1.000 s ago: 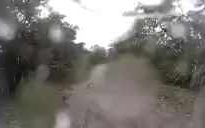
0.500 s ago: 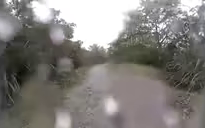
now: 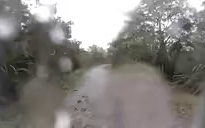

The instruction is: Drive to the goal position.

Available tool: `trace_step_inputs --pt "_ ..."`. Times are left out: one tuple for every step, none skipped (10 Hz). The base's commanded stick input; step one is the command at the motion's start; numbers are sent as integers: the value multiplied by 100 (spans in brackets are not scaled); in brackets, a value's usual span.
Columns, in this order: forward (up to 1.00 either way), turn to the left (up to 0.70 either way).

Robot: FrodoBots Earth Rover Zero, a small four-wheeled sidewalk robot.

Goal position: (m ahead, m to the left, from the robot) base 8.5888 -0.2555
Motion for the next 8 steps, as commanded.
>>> trace_step_inputs --pt "85 0" --pt "85 0" --pt "85 0" --pt "85 0" --pt "85 0" --pt "85 0" --pt "85 2" --pt "85 19"
